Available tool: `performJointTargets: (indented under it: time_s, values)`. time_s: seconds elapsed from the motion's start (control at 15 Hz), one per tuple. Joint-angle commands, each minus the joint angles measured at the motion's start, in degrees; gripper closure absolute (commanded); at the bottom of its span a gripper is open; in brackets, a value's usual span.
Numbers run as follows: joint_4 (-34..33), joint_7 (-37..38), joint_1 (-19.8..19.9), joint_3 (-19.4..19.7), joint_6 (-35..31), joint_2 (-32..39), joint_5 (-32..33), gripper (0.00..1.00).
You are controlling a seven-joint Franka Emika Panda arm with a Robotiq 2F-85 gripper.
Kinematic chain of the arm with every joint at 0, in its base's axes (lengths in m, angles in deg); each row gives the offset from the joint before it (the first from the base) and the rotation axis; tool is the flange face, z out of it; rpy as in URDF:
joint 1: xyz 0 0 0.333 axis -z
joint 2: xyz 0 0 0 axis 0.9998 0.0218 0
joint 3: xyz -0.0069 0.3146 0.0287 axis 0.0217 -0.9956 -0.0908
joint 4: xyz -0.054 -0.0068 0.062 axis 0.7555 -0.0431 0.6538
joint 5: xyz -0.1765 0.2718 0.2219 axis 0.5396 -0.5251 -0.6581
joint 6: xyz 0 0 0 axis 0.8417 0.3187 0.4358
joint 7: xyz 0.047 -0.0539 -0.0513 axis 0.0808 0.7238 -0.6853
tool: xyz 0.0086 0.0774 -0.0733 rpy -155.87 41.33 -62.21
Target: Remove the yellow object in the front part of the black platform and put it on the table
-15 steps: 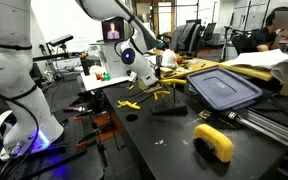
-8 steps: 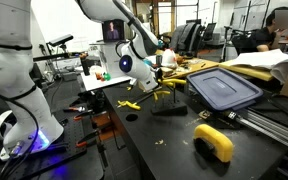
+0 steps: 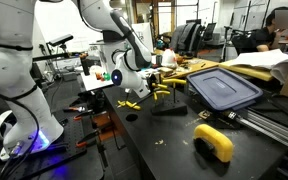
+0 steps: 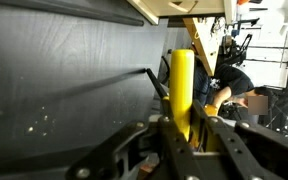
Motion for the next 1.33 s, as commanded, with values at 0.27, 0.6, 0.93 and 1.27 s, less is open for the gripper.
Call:
performJointTargets:
  time_s: [0.27, 0.6, 0.93, 1.27]
  values:
    - [-0.9, -6.5, -3.4, 1.6, 1.6, 1.4, -7.1, 0.94]
    - [-5.3, -4.0, 0.8, 4.0, 8.8, 9.5, -7.0, 0.94]
    - [-4.3, -8.2, 6.3, -1.1, 16.5, 12.0, -7.2, 0.94]
    - [-0.6, -11.4, 8.9, -6.3, 19.1, 12.5, -7.1, 0.94]
